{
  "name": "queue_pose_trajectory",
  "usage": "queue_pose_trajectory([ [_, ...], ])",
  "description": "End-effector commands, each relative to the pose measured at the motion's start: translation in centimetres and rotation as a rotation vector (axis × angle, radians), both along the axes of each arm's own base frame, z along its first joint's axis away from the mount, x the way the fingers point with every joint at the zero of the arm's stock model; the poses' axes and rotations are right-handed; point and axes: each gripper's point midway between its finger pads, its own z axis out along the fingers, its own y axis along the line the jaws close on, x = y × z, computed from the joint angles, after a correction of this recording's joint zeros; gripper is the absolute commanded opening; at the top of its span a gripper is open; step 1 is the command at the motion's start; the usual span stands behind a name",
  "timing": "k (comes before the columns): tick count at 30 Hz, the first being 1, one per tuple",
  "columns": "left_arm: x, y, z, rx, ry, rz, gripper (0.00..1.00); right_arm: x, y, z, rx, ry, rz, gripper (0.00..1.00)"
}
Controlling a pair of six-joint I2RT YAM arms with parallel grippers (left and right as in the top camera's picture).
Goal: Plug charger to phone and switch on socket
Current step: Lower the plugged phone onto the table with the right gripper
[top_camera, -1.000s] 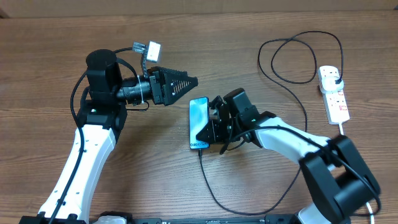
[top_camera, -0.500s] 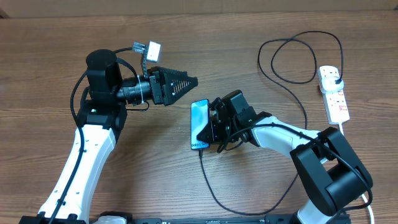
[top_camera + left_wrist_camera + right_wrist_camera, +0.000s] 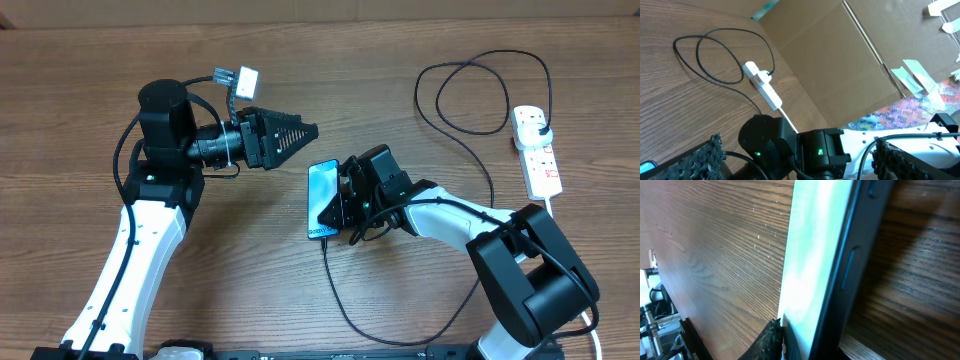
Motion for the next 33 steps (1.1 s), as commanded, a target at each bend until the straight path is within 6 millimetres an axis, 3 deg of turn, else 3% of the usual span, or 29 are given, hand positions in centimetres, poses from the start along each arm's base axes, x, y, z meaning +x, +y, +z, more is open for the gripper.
queue_pose_trajectory([
  [1,-0.35,-0.07,1.68,-0.005,-0.062,-0.015,1.0,0.31,0.16,0.46,0.005,-0.027,0.007,0.22],
  [10,-0.35,-0.07,1.68,-0.005,-0.062,-0.016,1.0,0.37,0.03,0.35,-0.005,-0.029,0.002,0.24],
  [13,-0.35,-0.07,1.68,-0.005,-0.062,-0.015,1.0,0.38,0.02,0.34,-0.005,-0.03,0.002,0.32],
  [26,-0.35,-0.07,1.68,-0.005,-0.062,-0.015,0.99,0.51,-0.2,0.15,-0.021,-0.034,-0.007,0.34],
  [33,-0.35,-0.07,1.68,-0.005,-0.062,-0.015,1.0,0.61,-0.29,0.08,-0.028,-0.038,-0.011,0.45],
])
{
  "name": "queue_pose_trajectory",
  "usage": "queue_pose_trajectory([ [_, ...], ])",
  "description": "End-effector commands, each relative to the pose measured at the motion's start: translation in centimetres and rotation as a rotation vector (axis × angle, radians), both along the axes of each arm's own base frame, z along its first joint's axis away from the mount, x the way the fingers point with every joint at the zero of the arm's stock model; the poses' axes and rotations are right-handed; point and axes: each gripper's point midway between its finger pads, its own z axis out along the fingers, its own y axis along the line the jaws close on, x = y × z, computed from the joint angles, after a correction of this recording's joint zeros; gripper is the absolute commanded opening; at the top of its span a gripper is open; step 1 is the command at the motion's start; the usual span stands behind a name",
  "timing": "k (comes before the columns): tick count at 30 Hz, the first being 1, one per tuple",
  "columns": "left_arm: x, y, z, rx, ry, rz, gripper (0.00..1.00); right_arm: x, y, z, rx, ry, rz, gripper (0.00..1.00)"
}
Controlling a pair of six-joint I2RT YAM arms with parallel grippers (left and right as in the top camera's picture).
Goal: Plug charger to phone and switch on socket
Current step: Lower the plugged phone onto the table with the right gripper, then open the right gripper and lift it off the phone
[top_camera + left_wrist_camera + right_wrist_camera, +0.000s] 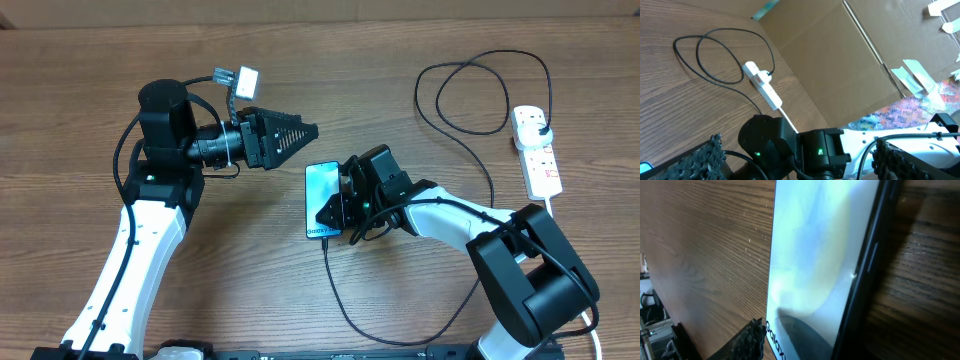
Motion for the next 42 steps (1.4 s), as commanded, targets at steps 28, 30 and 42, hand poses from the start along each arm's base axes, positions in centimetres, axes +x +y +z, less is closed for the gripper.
queue_pose_trajectory([
  [28,-0.36,-0.07,1.66,-0.005,-0.061,-0.016,1.0,0.44,0.04,0.37,-0.005,-0.031,0.0,0.86],
  [30,-0.35,-0.07,1.66,-0.004,-0.061,-0.015,0.99,0.44,0.04,0.37,-0.005,-0.031,0.0,0.87],
  [42,-0.35,-0.07,1.66,-0.004,-0.061,-0.015,1.0,0.44,0.04,0.37,-0.005,-0.031,0.0,0.97],
])
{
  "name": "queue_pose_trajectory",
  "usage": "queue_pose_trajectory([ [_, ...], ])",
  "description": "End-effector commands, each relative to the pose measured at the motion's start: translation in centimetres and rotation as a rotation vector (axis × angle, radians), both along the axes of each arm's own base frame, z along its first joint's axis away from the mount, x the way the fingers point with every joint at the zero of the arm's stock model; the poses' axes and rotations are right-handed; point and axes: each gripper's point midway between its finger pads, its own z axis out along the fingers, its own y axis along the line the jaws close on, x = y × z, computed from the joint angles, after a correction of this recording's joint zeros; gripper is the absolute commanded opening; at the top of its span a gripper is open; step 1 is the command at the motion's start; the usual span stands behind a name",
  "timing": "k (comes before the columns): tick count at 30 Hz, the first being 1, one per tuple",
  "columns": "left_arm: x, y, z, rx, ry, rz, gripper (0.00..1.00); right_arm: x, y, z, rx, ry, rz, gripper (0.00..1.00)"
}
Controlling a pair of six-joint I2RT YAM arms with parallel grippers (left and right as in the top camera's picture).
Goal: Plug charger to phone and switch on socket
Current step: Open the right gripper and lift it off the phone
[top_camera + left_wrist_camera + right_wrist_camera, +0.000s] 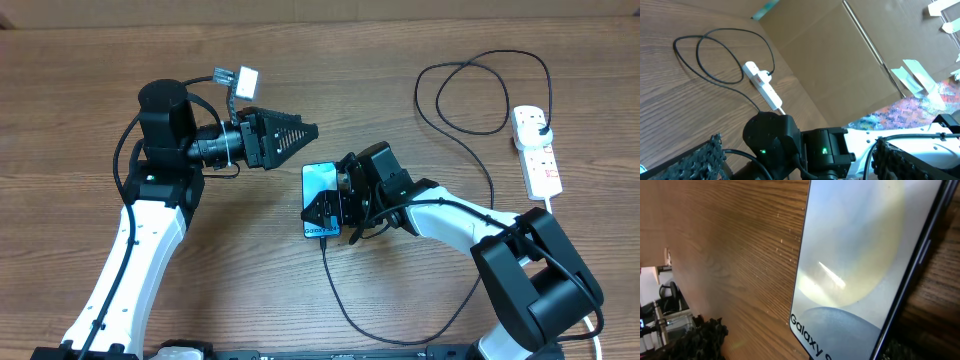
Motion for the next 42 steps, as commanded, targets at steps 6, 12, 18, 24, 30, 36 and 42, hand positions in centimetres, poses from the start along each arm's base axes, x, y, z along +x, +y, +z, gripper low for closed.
queue_pose_trajectory([
  [6,-0.4,-0.1,1.7,-0.004,-0.062,-0.015,1.0,0.5,-0.9,-1.1,-0.068,-0.021,-0.028,1.0],
  [12,-0.4,-0.1,1.7,-0.004,-0.061,-0.015,1.0,0.5,-0.9,-1.1,-0.068,-0.021,-0.028,1.0],
  [18,-0.4,-0.1,1.7,-0.004,-0.061,-0.015,1.0,0.6,-1.3,-1.5,-0.095,-0.017,-0.051,1.0],
  [24,-0.4,-0.1,1.7,-0.004,-0.061,-0.015,1.0,0.7,-1.5,-1.6,-0.109,-0.013,-0.067,1.0],
  [30,-0.4,-0.1,1.7,-0.004,-0.061,-0.015,0.99,1.1,-2.4,-2.1,-0.159,0.006,-0.131,1.0],
  [36,-0.4,-0.1,1.7,-0.004,-0.061,-0.015,1.0,1.3,-3.0,-2.1,-0.191,0.005,-0.168,1.0],
  [42,-0.4,-0.1,1.7,-0.004,-0.061,-0.015,1.0,1.6,-3.8,-1.7,-0.239,-0.025,-0.2,1.0],
])
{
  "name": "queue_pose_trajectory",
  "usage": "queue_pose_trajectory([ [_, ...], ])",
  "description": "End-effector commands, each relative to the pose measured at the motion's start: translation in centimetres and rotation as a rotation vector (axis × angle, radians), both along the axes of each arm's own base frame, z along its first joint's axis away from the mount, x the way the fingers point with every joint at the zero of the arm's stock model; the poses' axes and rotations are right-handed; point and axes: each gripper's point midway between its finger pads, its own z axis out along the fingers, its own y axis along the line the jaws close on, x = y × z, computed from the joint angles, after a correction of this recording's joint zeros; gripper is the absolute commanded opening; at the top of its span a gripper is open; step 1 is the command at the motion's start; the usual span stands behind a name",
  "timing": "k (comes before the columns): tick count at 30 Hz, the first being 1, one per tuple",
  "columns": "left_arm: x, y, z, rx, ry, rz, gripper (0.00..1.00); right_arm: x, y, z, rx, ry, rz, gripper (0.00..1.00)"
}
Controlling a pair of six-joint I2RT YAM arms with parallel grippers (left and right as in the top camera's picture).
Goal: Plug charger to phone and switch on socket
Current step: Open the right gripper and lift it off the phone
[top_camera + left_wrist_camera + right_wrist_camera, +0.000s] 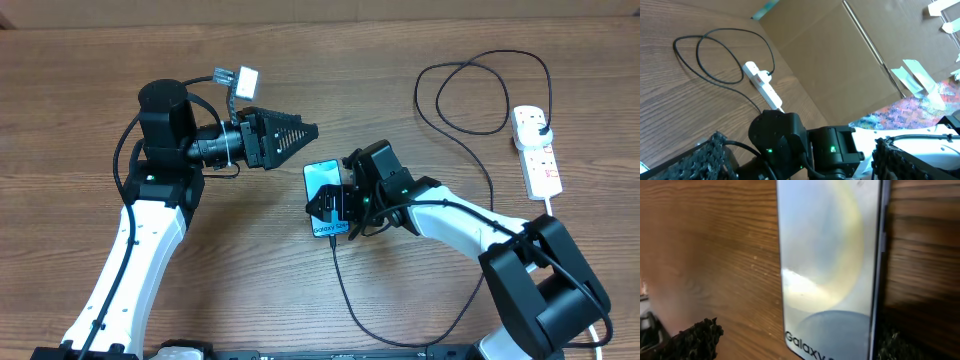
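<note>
A phone lies flat on the table with its screen lit and the word Galaxy near its lower end. My right gripper is open and straddles that lower end, the left finger standing clear of the phone. A black charger cable runs from the phone's lower end; the plug itself is too small to make out. The cable loops to a white power strip, also seen from the left wrist. My left gripper hovers open just up-left of the phone.
The wooden table ends at a cardboard wall along the back. The cable forms a loose loop left of the power strip. A white tag sits on the left arm.
The phone and my right gripper have shifted slightly to the right, and the phone now lies at a slight angle. The left arm has not moved.
At first the phone stood tilted on its long edge against my right gripper's finger. A moment later it leaned lower. Then it lay flat, screen up, between open fingers. Now it is still flat, nudged a little right.
</note>
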Motion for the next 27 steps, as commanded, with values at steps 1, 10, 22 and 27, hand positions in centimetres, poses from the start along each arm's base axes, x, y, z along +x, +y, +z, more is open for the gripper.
queue_pose_trajectory([
  [1,-0.4,-0.1,1.7,-0.005,-0.061,-0.015,1.0,0.4,-2.0,-1.5,-0.122,-0.023,-0.066,1.0],
  [10,-0.4,-0.1,1.7,-0.005,-0.061,-0.015,1.0,0.2,-1.6,-1.5,-0.131,-0.038,-0.056,1.0],
  [22,-0.4,-0.1,1.7,-0.005,-0.061,-0.015,1.0,2.5,-5.6,3.4,-0.229,-0.018,-0.121,1.0],
  [27,-0.4,-0.1,1.7,-0.005,-0.061,-0.015,1.0,2.3,-11.0,6.0,-0.378,0.075,-0.124,1.0],
])
